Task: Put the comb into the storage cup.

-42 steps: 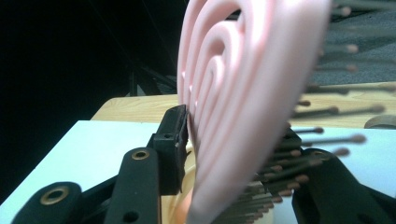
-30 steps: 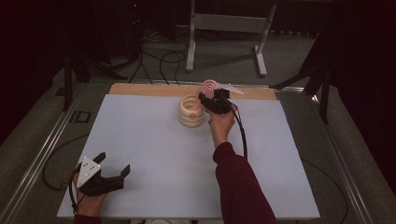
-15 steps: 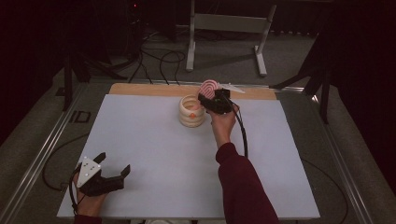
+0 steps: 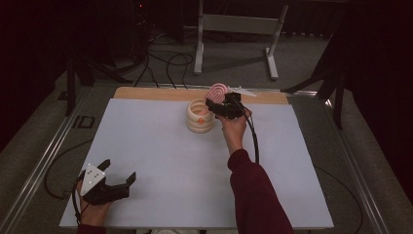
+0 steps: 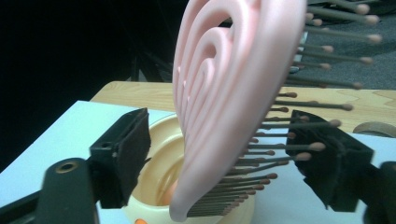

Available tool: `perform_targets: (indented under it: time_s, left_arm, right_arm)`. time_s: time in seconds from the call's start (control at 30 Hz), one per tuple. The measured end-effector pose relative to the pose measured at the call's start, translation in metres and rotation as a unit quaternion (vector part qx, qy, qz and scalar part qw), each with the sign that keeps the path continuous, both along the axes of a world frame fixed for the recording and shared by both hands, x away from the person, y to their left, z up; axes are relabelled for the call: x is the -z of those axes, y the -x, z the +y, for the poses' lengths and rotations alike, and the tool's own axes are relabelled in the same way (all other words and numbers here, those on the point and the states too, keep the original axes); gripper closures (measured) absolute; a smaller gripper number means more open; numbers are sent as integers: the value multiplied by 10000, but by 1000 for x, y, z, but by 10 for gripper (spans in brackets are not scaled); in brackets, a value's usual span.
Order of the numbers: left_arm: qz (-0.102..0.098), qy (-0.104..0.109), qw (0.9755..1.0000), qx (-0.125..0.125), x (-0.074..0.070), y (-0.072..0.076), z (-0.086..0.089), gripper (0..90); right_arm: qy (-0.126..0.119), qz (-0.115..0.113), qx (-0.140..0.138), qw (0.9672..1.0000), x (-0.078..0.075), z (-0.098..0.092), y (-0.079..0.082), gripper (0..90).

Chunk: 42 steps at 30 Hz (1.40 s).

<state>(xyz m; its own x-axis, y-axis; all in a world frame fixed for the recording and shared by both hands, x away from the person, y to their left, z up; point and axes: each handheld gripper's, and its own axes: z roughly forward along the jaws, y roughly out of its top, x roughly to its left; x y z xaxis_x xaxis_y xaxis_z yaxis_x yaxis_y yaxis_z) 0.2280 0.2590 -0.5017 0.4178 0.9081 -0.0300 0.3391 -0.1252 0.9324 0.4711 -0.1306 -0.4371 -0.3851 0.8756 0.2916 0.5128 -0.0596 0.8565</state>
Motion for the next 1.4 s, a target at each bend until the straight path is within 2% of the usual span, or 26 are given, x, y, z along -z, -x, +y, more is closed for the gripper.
perform_targets:
  time_s: [0.07,0.1,0.37,0.77,1.4]
  left_arm:
    - [2,-1,10000,3,0,0,0,2]
    - [3,-1,10000,3,0,0,0,2]
    - [4,0,10000,3,0,0,0,2]
    - [1,3,10000,2,0,0,0,2]
    - [-8,-1,10000,2,0,0,1,2]
  right_arm:
    - [19,4,-3,10000,0,-1,0,188]
    - [7,14,-10,10000,0,-2,-1,149]
    - [167,33,-82,9998,0,-1,-1,92]
    - [289,-2,-107,9995,-3,-6,0,88]
    - [815,-111,-234,9963,-10,-7,1,88]
